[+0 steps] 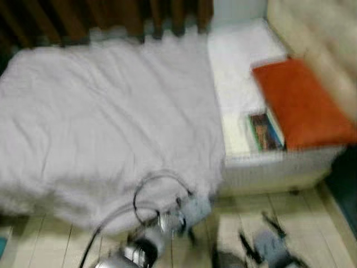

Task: Clean up the room

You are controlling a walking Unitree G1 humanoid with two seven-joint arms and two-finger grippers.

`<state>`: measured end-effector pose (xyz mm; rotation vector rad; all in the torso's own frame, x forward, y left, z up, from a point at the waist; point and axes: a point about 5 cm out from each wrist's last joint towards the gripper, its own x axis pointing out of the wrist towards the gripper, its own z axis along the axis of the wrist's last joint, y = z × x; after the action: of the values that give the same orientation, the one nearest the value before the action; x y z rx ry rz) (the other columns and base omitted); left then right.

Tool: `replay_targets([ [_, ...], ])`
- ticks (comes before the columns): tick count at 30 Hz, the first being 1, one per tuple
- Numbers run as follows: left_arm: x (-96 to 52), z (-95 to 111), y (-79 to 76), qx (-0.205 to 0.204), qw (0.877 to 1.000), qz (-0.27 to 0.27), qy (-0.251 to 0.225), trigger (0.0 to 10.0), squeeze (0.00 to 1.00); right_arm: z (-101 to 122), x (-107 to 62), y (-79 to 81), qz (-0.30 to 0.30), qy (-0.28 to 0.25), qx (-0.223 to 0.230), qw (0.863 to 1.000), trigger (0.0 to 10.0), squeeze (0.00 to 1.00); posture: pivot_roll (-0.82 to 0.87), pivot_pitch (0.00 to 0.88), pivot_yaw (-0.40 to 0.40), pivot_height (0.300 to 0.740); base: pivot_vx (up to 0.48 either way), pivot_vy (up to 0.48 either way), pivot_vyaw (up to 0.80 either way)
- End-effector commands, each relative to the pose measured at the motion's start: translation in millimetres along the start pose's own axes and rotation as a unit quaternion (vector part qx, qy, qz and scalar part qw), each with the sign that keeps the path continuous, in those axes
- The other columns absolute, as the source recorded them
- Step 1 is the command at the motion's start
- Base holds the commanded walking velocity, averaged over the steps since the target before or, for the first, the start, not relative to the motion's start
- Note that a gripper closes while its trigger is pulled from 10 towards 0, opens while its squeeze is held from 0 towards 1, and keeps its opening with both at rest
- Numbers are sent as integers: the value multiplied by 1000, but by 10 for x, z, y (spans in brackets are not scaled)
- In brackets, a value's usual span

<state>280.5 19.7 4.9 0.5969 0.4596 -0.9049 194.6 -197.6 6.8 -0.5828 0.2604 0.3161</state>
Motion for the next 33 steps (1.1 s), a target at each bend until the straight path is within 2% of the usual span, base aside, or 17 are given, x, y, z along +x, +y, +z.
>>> replay_targets([
  [1,187,387,-897,-15,992,-122,-29,10000,0,51,31,37,12,-11,-7,1000,10000,0,-324,239,129,740,0,0,0],
  [5,184,342,-1012,-13,991,-130,-13,10000,0,85,53,75,21,-17,-10,1000,10000,0,-333,246,126,740,0,0,0],
  [9,189,400,-1122,-34,989,-139,-21,10000,0,120,42,126,35,-25,-22,999,10000,0,-350,256,116,740,0,0,0],
  [10,195,474,-1148,-60,987,-144,-35,10000,1000,121,31,137,38,-26,-22,999,10000,0,-358,261,109,740,0,0,0],
  [11,212,652,-1150,-90,984,-136,-68,10000,1000,117,18,145,41,-26,-27,998,10000,0,-358,261,109,740,0,0,0],
  [14,221,810,-1096,-114,980,-127,-100,10000,1000,109,15,120,36,-24,-29,999,10000,0,-354,255,108,740,0,0,0],
  [17,207,886,-780,-163,971,-92,-146,10000,1000,107,55,-8,-2,-19,3,1000,10000,0,-321,228,118,740,0,0,0],
  [18,207,886,-780,-163,971,-92,-146,10000,1000,107,55,-8,-2,-19,3,1000,10000,0,-321,228,118,740,0,0,0],
  [19,157,738,-460,-190,967,-45,-163,10000,1000,106,101,-74,-29,-11,43,999,10000,0,-279,183,129,740,0,0,0],
  [21,157,738,-460,-190,967,-45,-163,10000,1000,106,101,-74,-29,-11,43,999,10000,0,-279,183,129,740,0,0,0],
  [22,128,669,-341,-199,965,-25,-168,10000,1000,109,115,-94,-38,-9,60,997,10000,0,-279,183,129,740,0,0,0],
  [23,-63,372,89,-224,953,61,-194,10000,1000,165,159,-188,-72,-16,104,992,10000,0,-235,120,130,740,0,0,0],
  [24,-63,372,89,-224,953,61,-194,10000,1000,165,159,-188,-72,-16,104,992,10000,0,-235,120,130,740,0,0,0],
  [26,-299,110,404,-244,937,135,-210,10000,1000,214,182,-281,-100,-27,137,985,10000,0,-218,94,128,740,0,0,0],
  [27,-299,110,404,-244,937,135,-210,10000,1000,214,182,-281,-100,-27,137,985,10000,0,-218,94,128,740,0,0,0],
  [28,-570,-152,604,-270,915,217,-207,10000,1000,254,179,-412,-132,-42,155,978,10000,0,-146,20,112,740,0,0,0],
  [33,-773,-353,687,-282,898,274,-197,10000,1000,293,229,-516,-153,-56,171,972,10000,0,-113,0,96,740,0,0,-170],
])
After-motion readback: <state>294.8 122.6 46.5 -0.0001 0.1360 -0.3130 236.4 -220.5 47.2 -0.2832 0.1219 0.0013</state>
